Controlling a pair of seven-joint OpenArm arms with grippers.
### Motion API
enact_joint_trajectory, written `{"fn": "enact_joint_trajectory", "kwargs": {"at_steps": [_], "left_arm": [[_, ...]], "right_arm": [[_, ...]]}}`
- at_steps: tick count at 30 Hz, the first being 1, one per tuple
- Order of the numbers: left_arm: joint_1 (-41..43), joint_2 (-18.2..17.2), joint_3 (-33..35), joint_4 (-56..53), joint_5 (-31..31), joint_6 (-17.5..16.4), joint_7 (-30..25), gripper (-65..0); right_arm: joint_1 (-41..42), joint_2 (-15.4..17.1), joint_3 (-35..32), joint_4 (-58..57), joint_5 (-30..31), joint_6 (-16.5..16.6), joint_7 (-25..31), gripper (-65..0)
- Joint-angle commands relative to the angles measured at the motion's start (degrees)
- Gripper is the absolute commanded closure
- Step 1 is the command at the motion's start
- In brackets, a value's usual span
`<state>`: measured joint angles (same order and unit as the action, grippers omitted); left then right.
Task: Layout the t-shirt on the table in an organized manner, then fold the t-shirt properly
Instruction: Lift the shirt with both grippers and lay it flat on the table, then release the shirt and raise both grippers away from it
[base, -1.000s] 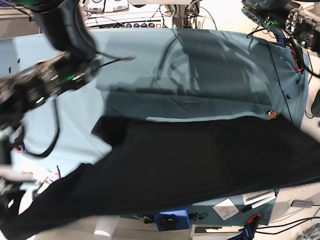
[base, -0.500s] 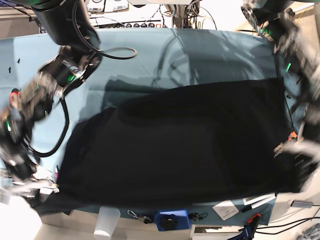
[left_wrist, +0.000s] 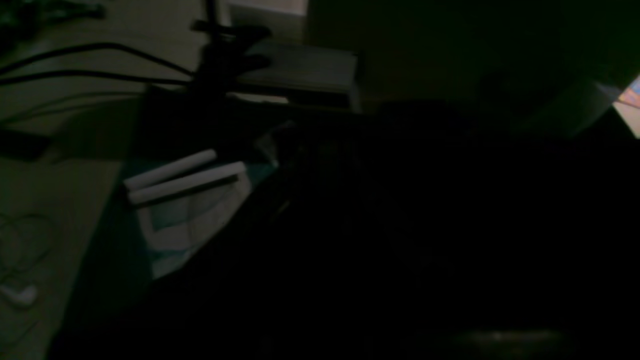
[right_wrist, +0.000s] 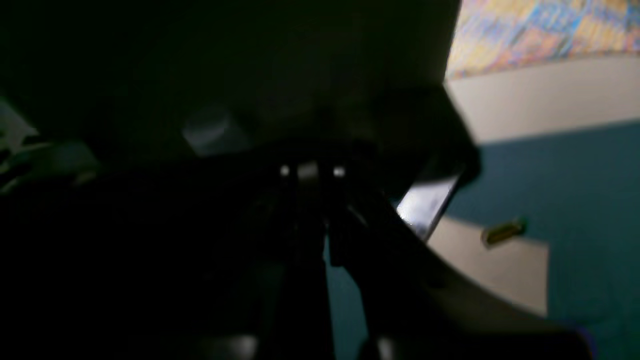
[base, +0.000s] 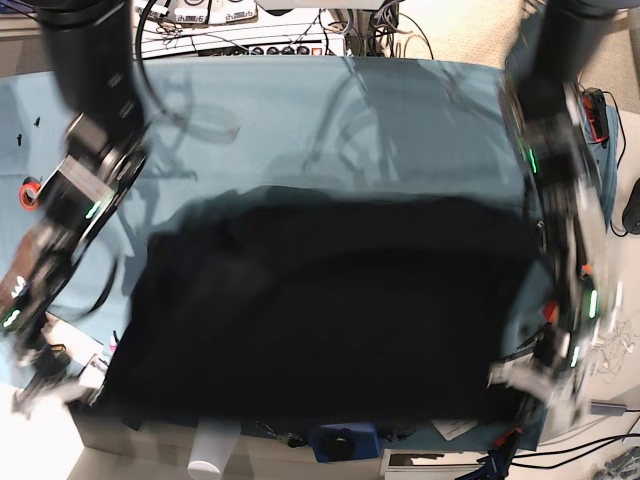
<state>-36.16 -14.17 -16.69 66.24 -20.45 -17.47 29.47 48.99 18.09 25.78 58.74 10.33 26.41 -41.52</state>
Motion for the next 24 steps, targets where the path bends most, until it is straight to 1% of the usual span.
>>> {"fn": "enact_joint_trajectory", "kwargs": {"at_steps": [1, 2, 3, 4, 5, 6, 7, 8, 10, 12, 15, 17, 19, 21, 22, 23, 24], "left_arm": [[-2.95, -0.59, 0.87, -0.46, -0.11, -0.98, -1.7, 0.0], [-3.63, -0.61, 1.79, -1.53, -0.09, -2.91, -2.16, -6.0], [-3.93, -0.57, 2.6, -2.1, -0.09, -4.0, -3.45, -14.2], [-4.02, -0.59, 3.41, -2.23, -0.09, -4.33, -5.57, -21.3], [-4.0, -0.59, 4.0, -2.23, -0.07, -4.22, -8.24, -26.2], [-4.0, -0.59, 4.33, -2.23, -0.07, -4.22, -10.8, -28.5], [-4.02, -0.59, 4.48, -2.23, -0.07, -4.13, -12.87, -28.8], [-4.04, -0.59, 4.52, -2.23, -0.09, -3.52, -14.8, -28.8], [-4.17, -0.59, 4.52, -2.23, -0.07, -1.29, -16.7, -28.8], [-4.35, -0.63, 4.52, -2.23, -0.07, 0.15, -16.61, -28.8], [-4.33, -0.9, 4.5, -2.23, -0.09, -1.09, -15.89, -28.8], [-4.33, -1.79, 4.5, -1.86, -0.85, -4.37, -12.22, -28.0], [-4.33, -2.89, 4.11, -0.68, -3.8, -6.73, -5.79, -23.6], [-4.33, -3.15, 2.01, 1.38, -6.91, -6.78, 0.76, -17.5], [-4.28, -3.13, 0.13, 2.64, -8.76, -6.82, 3.87, -15.1], [-4.28, -3.13, -2.08, 4.02, -11.15, -7.13, 7.28, -13.8], [-4.26, -3.13, -4.7, 5.46, -13.6, -8.15, 10.8, -12.9]], "right_arm": [[2.78, 1.11, 0.02, 0.7, 0.13, -0.66, 0.42, 0.0], [3.21, 0.98, 0.02, 0.7, 0.2, -0.11, -0.74, 0.0], [3.45, 0.94, 0.02, 0.72, 0.15, 1.03, -1.38, 0.0], [3.52, 0.94, 0.02, 0.72, 0.17, 2.95, -1.49, -1.6], [3.52, 0.94, 0.02, 0.72, 0.2, 4.42, -1.4, -9.1], [3.52, 0.94, 0.02, 0.7, 0.2, 4.87, -1.25, -16.0], [3.54, 0.96, 0.02, 0.7, 0.17, 4.87, -0.7, -20.7], [3.54, 0.98, 0.04, 0.7, 0.11, 4.79, 0.37, -22.3], [3.54, 1.01, 0.07, 0.72, 0.09, 4.11, 3.06, -22.3], [3.54, 1.29, 0.09, 0.72, 0.13, 3.8, 4.96, -22.3], [3.54, 1.92, 0.17, 0.9, 0.37, 3.78, 4.55, -22.3], [3.5, 1.9, 0.2, 1.6, 2.4, 3.82, 1.77, -22.3], [3.41, 1.9, 0.2, 2.97, 5.81, 3.85, -2.56, -22.2], [3.04, 1.9, 0.2, 5.07, 9.07, 4.83, -5.99, -22.1], [2.47, 1.9, 0.2, 6.49, 10.45, 6.14, -7.3, -22.1], [1.6, 1.88, 0.2, 8.55, 12.04, 7.37, -8.59, -22.1], [0.39, 1.73, 0.2, 10.91, 13.29, 8.39, -10.03, -22.1]]}}
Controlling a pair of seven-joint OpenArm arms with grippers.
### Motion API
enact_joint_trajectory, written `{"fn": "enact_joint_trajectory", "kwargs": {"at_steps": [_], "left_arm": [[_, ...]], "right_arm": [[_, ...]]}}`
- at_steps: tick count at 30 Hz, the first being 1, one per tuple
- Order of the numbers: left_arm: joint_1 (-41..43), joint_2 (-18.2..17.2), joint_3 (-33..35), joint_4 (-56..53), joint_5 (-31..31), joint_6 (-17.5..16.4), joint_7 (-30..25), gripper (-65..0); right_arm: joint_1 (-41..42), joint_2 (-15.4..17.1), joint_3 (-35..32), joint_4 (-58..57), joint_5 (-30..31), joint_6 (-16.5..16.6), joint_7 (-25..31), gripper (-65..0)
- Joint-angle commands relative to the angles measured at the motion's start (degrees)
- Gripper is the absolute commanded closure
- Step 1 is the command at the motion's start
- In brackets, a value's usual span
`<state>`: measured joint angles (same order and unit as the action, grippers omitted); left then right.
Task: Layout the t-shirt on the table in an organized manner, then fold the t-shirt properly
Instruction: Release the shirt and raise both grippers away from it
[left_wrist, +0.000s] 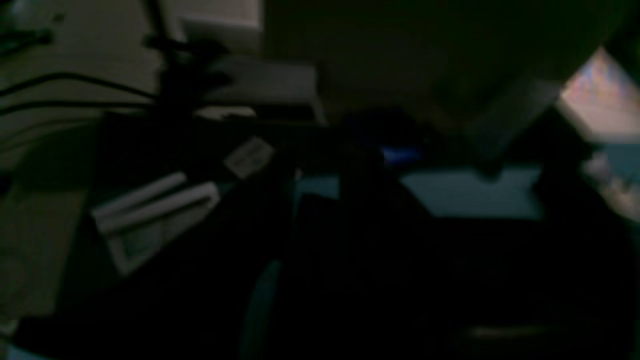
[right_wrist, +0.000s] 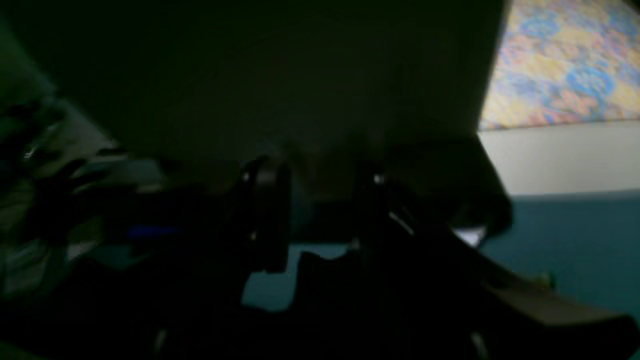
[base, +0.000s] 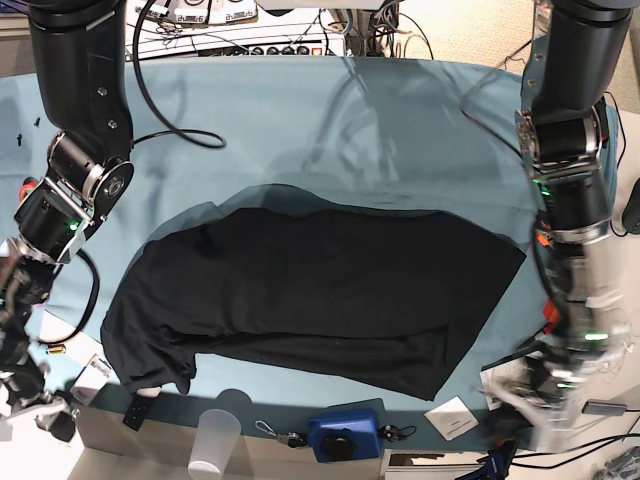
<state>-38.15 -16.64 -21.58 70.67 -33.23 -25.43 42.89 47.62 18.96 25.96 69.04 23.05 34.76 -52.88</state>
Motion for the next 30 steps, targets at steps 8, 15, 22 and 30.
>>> {"fn": "enact_joint_trajectory", "kwargs": {"at_steps": [8, 15, 22, 30], "left_arm": [[1.92, -5.79, -20.48, 12.11, -19.21, -5.53, 20.63, -7.2], [15.34, -14.82, -25.62, 12.98, -26.53, -5.75, 26.88, -7.3], [27.65, -19.21, -36.17, 14.49, -33.11, -6.84, 29.57, -7.2], [36.94, -19.82, -40.22, 17.0, -36.28, -7.72, 29.53, -7.3]], "right_arm": [[-14.12, 0.72, 0.02, 21.94, 1.14, -0.74, -5.68, -22.1], [-27.52, 0.72, 0.02, 24.72, 3.72, -2.69, -9.68, -22.1], [-39.15, 0.57, 0.02, 24.72, 10.62, -2.73, -9.9, -22.1], [-47.8, -3.96, -0.04, 24.44, 3.26, -2.91, -2.01, -22.1]]}}
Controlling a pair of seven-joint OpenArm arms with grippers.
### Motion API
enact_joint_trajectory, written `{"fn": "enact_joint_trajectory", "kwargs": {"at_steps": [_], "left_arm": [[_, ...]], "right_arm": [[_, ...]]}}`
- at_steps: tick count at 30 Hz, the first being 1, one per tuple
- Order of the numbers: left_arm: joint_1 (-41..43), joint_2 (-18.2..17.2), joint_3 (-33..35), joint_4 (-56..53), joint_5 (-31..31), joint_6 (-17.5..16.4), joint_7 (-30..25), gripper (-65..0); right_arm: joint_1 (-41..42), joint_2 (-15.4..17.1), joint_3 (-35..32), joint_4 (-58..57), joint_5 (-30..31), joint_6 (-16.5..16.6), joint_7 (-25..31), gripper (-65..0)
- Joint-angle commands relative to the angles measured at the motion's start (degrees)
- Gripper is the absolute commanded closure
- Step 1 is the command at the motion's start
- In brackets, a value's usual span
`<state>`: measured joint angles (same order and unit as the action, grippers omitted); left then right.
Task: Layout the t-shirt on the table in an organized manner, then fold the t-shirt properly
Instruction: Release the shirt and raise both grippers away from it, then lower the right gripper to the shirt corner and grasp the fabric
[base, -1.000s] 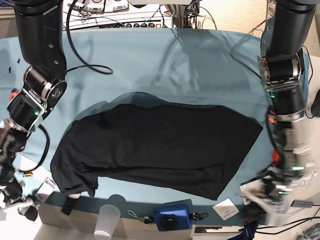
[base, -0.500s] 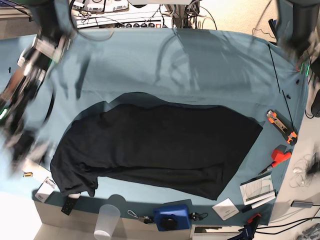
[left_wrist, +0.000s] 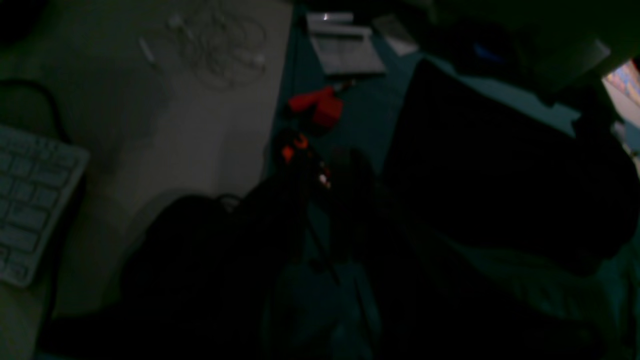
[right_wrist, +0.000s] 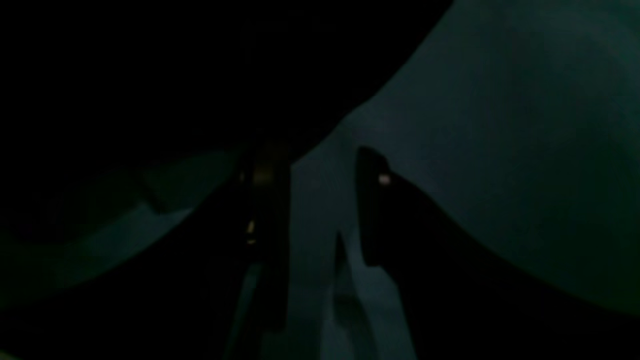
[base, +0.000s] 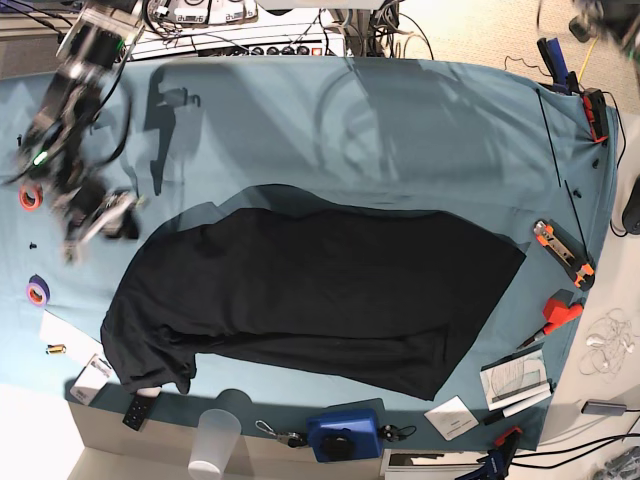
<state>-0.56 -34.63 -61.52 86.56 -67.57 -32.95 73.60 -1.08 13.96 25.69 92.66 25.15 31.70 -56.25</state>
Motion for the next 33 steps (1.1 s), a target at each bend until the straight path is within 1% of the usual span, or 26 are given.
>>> {"fn": "enact_joint_trajectory", "kwargs": {"at_steps": [1, 3, 5, 7, 11, 14, 16, 17, 18, 20, 21, 23, 25, 27, 29, 33], "left_arm": [[-0.31, -1.84, -0.24, 1.33, -1.97, -0.2, -1.18, -7.3], [-0.24, -1.73, -0.24, 1.6, -1.9, -0.17, -1.18, -7.3], [-0.26, -1.73, -0.22, 1.6, -1.92, -0.17, -1.2, -7.3], [-0.24, -1.73, -0.22, 1.57, -1.9, -0.17, -1.2, -7.3], [-0.24, -1.7, -0.22, 1.57, -1.9, -0.2, -1.2, -7.3], [-0.24, -1.7, -0.17, 1.57, -1.9, -0.2, -1.2, -7.3], [-0.26, -1.73, -0.17, 1.57, -1.92, -0.17, -1.25, -7.3], [-0.26, -1.73, -0.17, 1.57, -1.92, -0.17, -1.33, -7.3], [-0.26, -1.7, -0.15, 1.57, -1.92, -0.17, -1.64, -7.3], [-0.26, -1.73, -0.17, 1.57, -1.97, -0.17, -1.64, -7.3], [-0.26, -1.73, -0.17, 1.57, -1.99, -0.17, -1.62, -7.3], [-0.26, -1.73, -0.17, 1.57, -2.16, -0.15, -1.64, -7.3], [-0.26, -1.73, -0.17, 1.57, -2.62, -0.17, -1.62, -7.3], [-0.26, -1.73, -0.15, 1.57, -2.78, -0.17, -1.62, -7.3], [-0.26, -1.73, -0.15, 1.57, -2.78, -0.17, -1.62, -7.3], [-0.24, -1.7, -0.15, 1.57, -2.78, -0.17, -1.62, -7.3]], "right_arm": [[0.92, 0.07, 0.22, 0.35, -0.46, 0.15, 2.32, -22.1], [1.25, -1.51, -0.17, -1.01, -2.78, 0.13, 3.8, -22.1], [2.21, -2.19, -1.75, -3.41, -4.07, -0.22, 4.46, -22.1], [3.61, -2.19, -4.31, -6.29, -4.09, -0.87, 5.05, -22.1], [7.02, -2.21, -9.73, -10.62, -4.04, -0.92, 7.91, -22.1], [9.9, -2.23, -12.98, -11.58, -4.0, -0.92, 8.57, -22.1], [11.78, -2.23, -14.82, -11.82, -4.02, -1.6, 10.71, -22.1], [12.7, -2.23, -15.67, -11.82, -4.02, -2.49, 12.02, -21.3], [13.77, -2.23, -16.41, -11.82, -4.15, -3.54, 13.03, -17.1], [16.31, -2.25, -17.49, -11.82, -5.38, -6.27, 13.49, -2.8], [17.68, -2.25, -17.81, -11.82, -6.73, -7.58, 13.49, 0.0], [20.48, -2.23, -17.88, -11.82, -9.97, -9.05, 14.88, 0.0], [23.26, -2.23, -17.88, -11.85, -12.68, -10.56, 17.51, 0.0], [26.18, -2.23, -17.88, -12.26, -14.36, -11.72, 18.05, 0.0], [29.29, -2.23, -17.88, -14.32, -15.19, -12.74, 18.16, 0.0], [35.04, -2.23, -17.88, -22.56, -15.32, -12.92, 18.97, 0.0]]}}
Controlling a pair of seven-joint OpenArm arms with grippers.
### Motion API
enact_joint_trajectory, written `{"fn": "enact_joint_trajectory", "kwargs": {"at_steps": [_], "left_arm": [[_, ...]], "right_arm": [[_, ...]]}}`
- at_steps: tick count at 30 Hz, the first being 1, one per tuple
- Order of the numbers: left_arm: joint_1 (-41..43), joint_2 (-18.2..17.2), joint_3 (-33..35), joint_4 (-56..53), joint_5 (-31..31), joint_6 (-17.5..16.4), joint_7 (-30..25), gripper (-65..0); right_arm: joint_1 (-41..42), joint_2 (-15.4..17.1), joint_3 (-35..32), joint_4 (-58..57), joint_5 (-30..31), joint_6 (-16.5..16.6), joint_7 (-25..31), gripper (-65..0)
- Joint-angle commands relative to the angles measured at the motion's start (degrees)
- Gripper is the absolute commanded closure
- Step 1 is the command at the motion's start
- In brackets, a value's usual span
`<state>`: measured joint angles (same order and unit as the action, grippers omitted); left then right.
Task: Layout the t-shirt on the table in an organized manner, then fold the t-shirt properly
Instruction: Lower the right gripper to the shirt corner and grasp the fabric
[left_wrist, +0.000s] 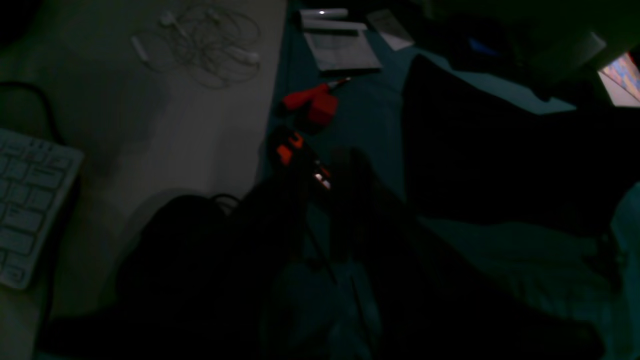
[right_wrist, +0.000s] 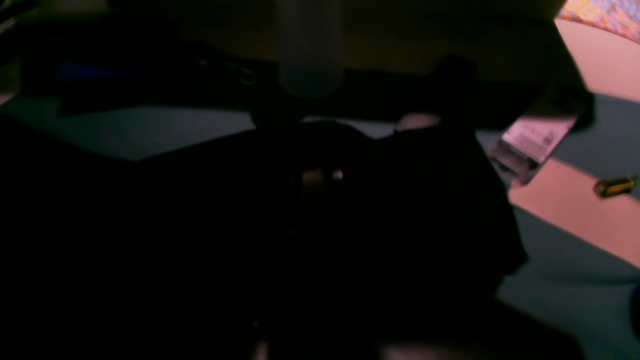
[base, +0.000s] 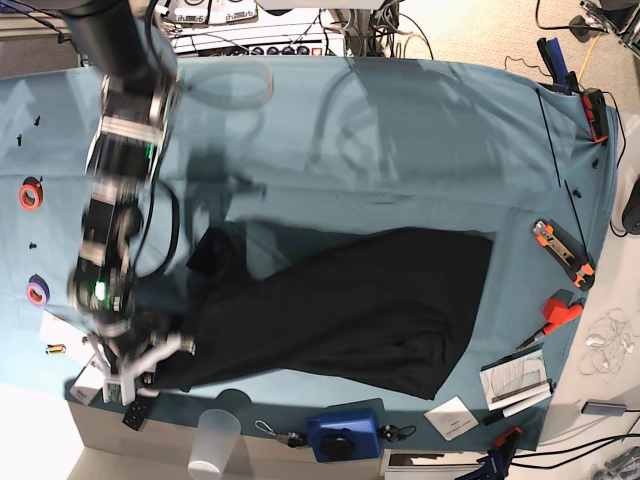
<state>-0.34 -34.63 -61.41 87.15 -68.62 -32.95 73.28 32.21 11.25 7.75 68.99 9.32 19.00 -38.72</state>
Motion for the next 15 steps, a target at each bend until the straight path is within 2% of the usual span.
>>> {"fn": "enact_joint_trajectory", "kwargs": {"at_steps": [1, 5, 9, 10, 12, 14, 15], "left_arm": [[-0.46, -1.73, -0.26, 0.98, -1.73, -0.17, -1.29, -7.3], [-0.48, -1.73, -0.26, 0.98, -1.75, -0.17, -1.29, -7.3], [-0.48, -1.73, -0.26, 0.98, -1.75, -0.15, -1.29, -7.3], [-0.48, -1.73, -0.26, 0.98, -1.75, -0.17, -1.29, -7.3], [-0.46, -1.7, -0.24, 0.98, -1.75, -0.15, -1.27, -7.3], [-0.44, -1.73, -0.24, 0.98, -1.7, -0.15, -1.25, -7.3], [-0.46, -1.73, -0.22, 0.98, -1.75, -0.15, -1.25, -7.3]], "right_arm": [[2.91, 0.48, 0.07, -1.14, 0.5, -0.22, 2.36, 0.0], [6.49, 0.48, 0.07, -9.53, 0.46, -0.17, 5.95, 0.0], [9.16, 0.48, 0.07, -15.8, 0.02, -0.11, 4.7, 0.0], [9.25, 0.52, 0.07, -16.24, 0.04, 0.52, 2.89, 0.0], [9.22, 0.57, 0.07, -16.22, 0.09, 4.0, -2.95, -2.0], [9.4, 0.74, 0.09, -16.11, 0.76, 8.66, -10.93, -13.9], [9.6, 0.81, 0.09, -16.13, 1.51, 9.73, -15.19, -18.5]]}}
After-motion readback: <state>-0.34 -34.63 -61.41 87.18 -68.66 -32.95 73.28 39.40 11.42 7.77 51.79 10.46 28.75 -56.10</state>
